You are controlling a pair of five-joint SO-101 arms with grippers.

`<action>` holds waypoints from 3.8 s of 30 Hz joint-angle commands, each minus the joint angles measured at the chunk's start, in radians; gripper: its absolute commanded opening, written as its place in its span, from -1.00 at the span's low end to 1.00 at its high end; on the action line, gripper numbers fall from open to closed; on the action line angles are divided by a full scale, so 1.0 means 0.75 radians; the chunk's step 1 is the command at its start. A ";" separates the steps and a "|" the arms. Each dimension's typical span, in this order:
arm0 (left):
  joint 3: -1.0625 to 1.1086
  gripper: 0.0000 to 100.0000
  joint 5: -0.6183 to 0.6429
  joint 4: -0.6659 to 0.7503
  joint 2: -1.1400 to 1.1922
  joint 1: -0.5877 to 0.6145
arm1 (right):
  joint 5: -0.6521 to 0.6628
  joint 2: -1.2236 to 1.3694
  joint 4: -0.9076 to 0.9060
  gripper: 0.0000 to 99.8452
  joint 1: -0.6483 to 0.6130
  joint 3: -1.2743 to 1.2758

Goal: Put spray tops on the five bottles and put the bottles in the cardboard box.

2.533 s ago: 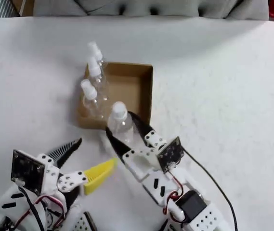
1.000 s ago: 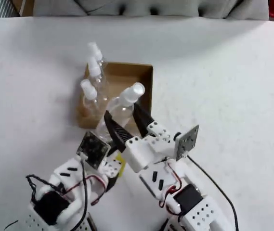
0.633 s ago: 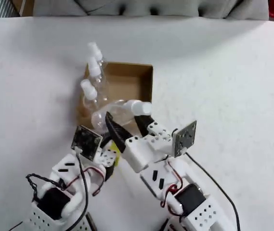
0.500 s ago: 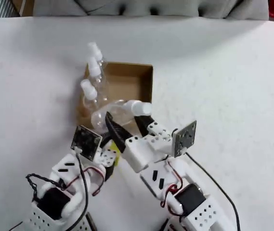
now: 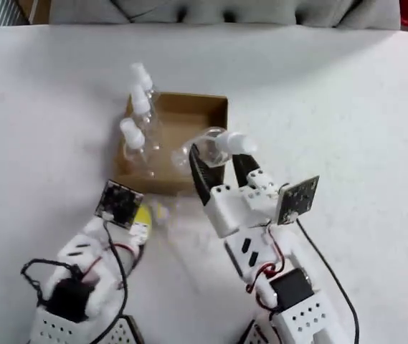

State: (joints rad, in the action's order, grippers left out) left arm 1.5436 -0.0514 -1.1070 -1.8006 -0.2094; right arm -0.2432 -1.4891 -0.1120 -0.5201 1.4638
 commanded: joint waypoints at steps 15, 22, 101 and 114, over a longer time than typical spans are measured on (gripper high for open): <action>0.198 -0.96 -0.209 0.106 -0.015 0.582 | 0.025 0.928 0.038 -0.97 0.177 -0.636; 0.198 -0.96 -0.209 0.065 -0.013 0.578 | 0.207 1.255 0.038 -0.97 0.199 -0.812; 0.198 -0.96 -0.211 0.074 -0.013 0.582 | 0.426 2.227 0.451 -0.97 0.247 -1.105; 0.198 -0.96 -0.211 0.070 -0.013 0.582 | 0.428 2.292 0.427 -0.96 0.249 -1.125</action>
State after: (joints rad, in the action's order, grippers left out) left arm 1.6955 -0.2018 -1.0625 -1.8006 0.2140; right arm 0.0621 0.2064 0.2348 -0.3191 0.6322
